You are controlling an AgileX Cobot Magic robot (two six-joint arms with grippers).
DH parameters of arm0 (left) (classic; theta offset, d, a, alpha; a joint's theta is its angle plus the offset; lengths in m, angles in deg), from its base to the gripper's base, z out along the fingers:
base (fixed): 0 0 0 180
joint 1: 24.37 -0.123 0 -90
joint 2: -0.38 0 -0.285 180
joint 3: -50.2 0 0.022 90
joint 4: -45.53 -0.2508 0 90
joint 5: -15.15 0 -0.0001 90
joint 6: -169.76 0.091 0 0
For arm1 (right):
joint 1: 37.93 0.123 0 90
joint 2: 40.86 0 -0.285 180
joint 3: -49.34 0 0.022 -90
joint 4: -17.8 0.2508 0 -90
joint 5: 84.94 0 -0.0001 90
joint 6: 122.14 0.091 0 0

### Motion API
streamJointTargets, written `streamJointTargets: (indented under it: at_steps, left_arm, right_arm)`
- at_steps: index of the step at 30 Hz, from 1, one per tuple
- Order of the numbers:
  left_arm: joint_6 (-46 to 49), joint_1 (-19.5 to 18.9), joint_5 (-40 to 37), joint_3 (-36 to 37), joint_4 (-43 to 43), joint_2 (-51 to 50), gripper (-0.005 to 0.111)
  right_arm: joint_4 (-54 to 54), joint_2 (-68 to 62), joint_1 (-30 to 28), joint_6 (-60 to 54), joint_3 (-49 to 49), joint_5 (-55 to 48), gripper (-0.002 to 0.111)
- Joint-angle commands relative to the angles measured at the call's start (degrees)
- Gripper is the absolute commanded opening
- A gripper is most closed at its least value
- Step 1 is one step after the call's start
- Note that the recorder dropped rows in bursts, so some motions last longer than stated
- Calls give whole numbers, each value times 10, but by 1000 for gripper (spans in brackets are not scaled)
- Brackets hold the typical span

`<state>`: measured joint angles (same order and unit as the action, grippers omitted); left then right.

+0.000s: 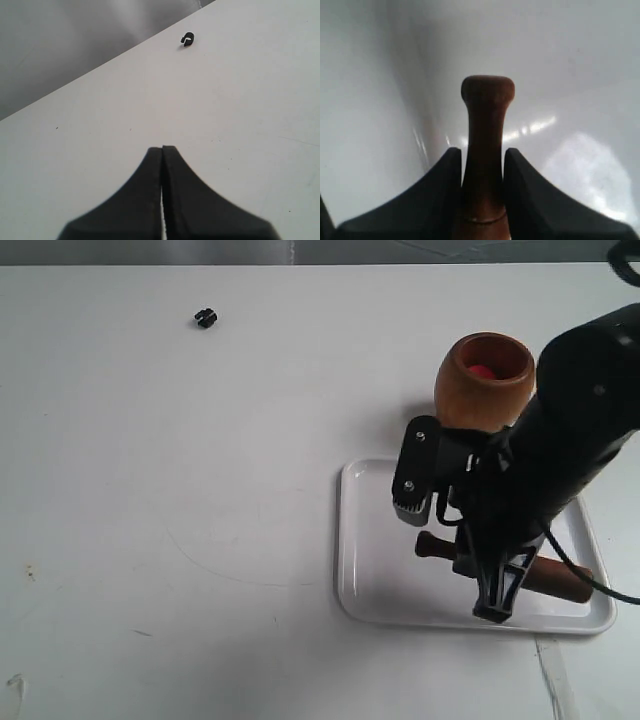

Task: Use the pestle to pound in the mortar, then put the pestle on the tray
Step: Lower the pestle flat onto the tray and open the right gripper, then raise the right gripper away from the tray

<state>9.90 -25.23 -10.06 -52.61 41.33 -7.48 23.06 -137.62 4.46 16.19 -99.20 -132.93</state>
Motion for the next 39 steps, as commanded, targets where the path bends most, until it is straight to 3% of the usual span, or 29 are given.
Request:
streamJointTargets:
  at_steps: [1, 14, 17, 20, 22, 39]
  left_arm:
    - [-5, 4, 2, 0, 4, 1, 0]
    - [-5, 4, 2, 0, 4, 1, 0]
    - [-5, 4, 2, 0, 4, 1, 0]
    - [-5, 4, 2, 0, 4, 1, 0]
    - [-5, 4, 2, 0, 4, 1, 0]
    - [-5, 4, 2, 0, 4, 1, 0]
  right_arm:
    - [-9, -14, 10, -52, -4, 81, 0]
    - [29, -50, 10, -59, -4, 111, 3]
    - [30, -50, 10, -57, -4, 111, 22]
    - [28, -50, 10, -28, -4, 111, 55]
    - [19, -50, 10, -13, -4, 111, 65]
    - [-32, 231, 10, 51, -4, 229, 61]
